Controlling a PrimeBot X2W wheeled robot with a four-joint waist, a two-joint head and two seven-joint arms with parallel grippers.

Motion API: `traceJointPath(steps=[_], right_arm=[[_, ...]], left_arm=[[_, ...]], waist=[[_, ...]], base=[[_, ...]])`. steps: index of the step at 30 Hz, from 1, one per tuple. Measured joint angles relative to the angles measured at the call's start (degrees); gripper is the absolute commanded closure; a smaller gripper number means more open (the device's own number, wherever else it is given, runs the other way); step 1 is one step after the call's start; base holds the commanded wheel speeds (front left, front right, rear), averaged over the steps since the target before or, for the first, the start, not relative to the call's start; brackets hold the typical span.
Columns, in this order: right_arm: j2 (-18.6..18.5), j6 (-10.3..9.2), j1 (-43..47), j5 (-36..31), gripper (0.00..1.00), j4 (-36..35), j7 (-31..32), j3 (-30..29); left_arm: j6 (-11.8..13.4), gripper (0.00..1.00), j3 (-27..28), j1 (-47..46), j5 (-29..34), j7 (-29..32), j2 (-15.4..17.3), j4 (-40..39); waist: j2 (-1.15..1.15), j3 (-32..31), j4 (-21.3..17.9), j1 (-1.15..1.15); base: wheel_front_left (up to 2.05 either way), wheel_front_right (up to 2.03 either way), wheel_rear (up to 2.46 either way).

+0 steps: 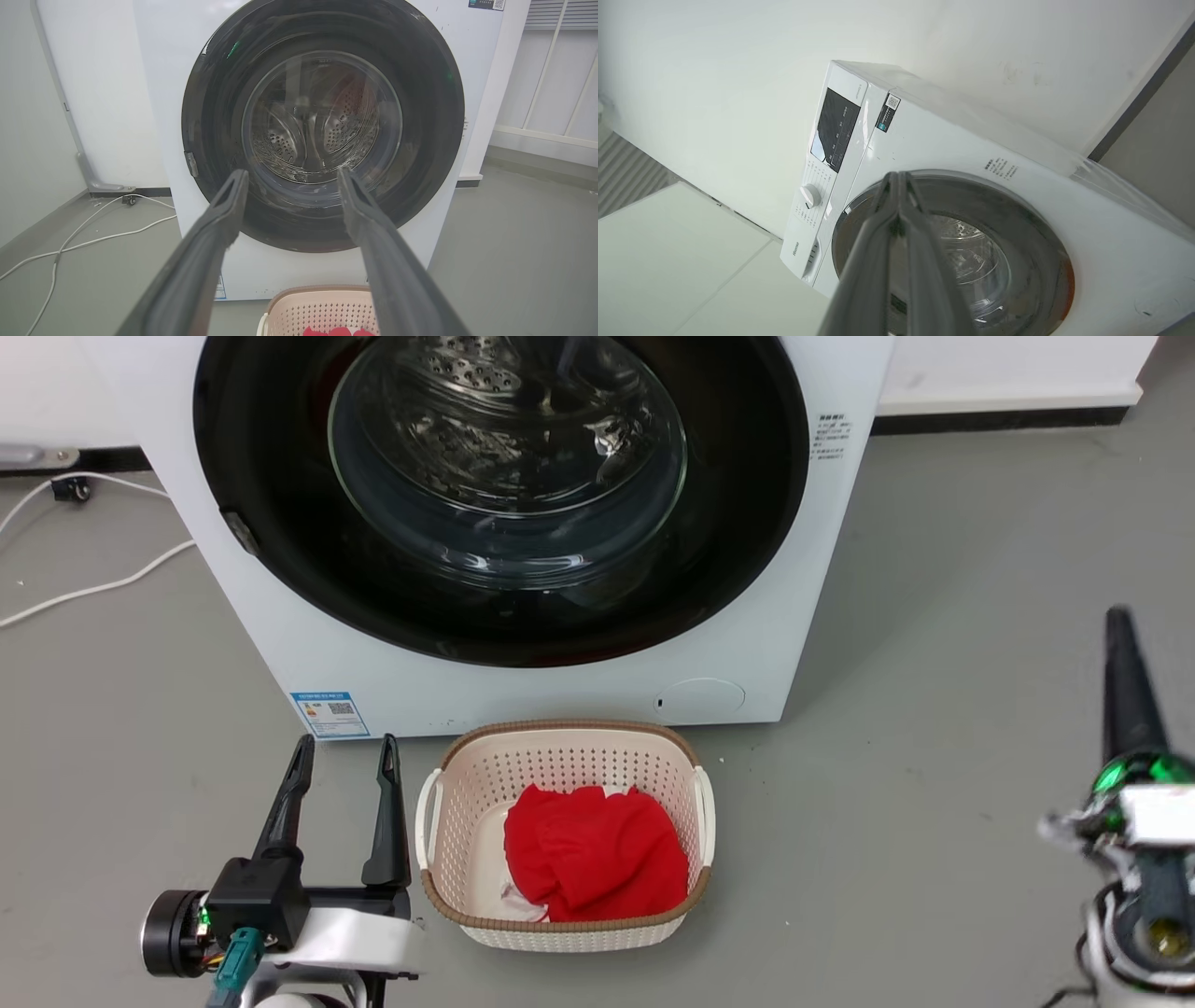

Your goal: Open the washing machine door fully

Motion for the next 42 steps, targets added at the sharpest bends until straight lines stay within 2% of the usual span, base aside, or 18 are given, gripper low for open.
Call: traceJointPath(steps=[6, 15, 16, 17, 19, 21, 22, 27, 28, 29, 35, 42], right_arm=[[-0.9, 0.00, -11.2, 7.7, 1.00, 3.7, 7.0, -6.6], [-6.6, 0.00, -33.3, 7.3, 1.00, 21.3, 19.6, -9.8], [-7.6, 0.00, -38.1, 5.8, 1.00, 25.5, 22.1, -9.8], [-7.6, 0.00, -38.1, 5.8, 1.00, 25.5, 22.1, -9.8], [-8.9, 0.00, -45.4, 3.0, 1.00, 31.8, 26.4, -9.5], [-9.3, 0.00, -47.7, 1.9, 1.00, 33.8, 27.8, -9.4], [-9.8, 0.00, -52.5, -0.4, 1.00, 38.4, 30.3, -9.1], [-10.2, 0.00, -61.8, -4.8, 1.00, 46.1, 34.4, -8.9], [-10.0, 0.00, -67.1, -8.6, 1.00, 50.5, 36.8, -8.0], [-9.9, 0.00, -68.5, -10.0, 1.00, 51.9, 37.5, -7.7], [-8.4, 0.00, -74.6, -17.0, 1.00, 56.5, 39.4, -5.9], [-6.8, 0.00, -77.8, -22.5, 1.00, 58.1, 38.9, -5.7]], left_arm=[[0.6, 0.00, -0.1, -1.3, -0.5, 0.0, 0.0, -1.3], [2.0, 0.00, -1.3, -4.9, -0.5, 0.0, 0.0, -3.4], [2.2, 0.00, -1.5, -5.5, -0.5, 0.0, 0.0, -3.8], [2.2, 0.00, -1.5, -5.5, -0.5, 0.0, 0.0, -3.8], [2.3, 0.00, -1.8, -6.5, -0.4, 0.0, 0.0, -4.4], [2.3, 0.00, -1.9, -6.8, -0.4, 0.0, 0.0, -4.5], [2.4, 0.00, -2.0, -7.5, -0.1, 0.0, 0.0, -4.7], [2.5, 0.00, -2.3, -9.3, 0.1, 0.0, 0.0, -5.3], [2.6, 0.00, -2.4, -10.3, 0.2, 0.0, 0.0, -5.8], [2.8, 0.00, -2.4, -10.6, 0.3, 0.0, 0.0, -6.0], [3.0, 0.00, -2.7, -12.2, 0.6, 0.0, 0.0, -6.5], [3.0, 0.00, -3.4, -13.6, 0.8, 0.0, 0.0, -6.7]], waist=[[0.00, 2.7, -0.2, 0.00], [0.00, 7.9, 0.3, 0.00], [0.00, 9.0, 0.5, 0.00], [0.00, 9.0, 0.5, 0.00], [0.00, 10.6, 0.7, 0.00], [0.00, 11.2, 0.9, 0.00], [0.00, 12.3, 1.1, 0.00], [0.00, 14.7, 1.6, 0.00], [0.00, 16.6, 2.0, 0.00], [0.00, 17.2, 2.0, 0.00], [0.00, 20.8, 2.5, 0.00], [0.00, 23.9, 3.2, 0.00]], base=[[0.00, 0.00, 0.00], [0.00, 0.00, 0.00], [0.00, 0.00, 0.00], [0.00, 0.00, 0.00], [0.00, 0.00, 0.00], [0.00, 0.00, 0.00], [0.00, 0.00, 0.00], [0.00, 0.00, 0.00], [0.00, 0.00, 0.00], [0.00, 0.00, 0.00], [0.00, 0.00, 0.00], [0.00, 0.00, 0.00]])
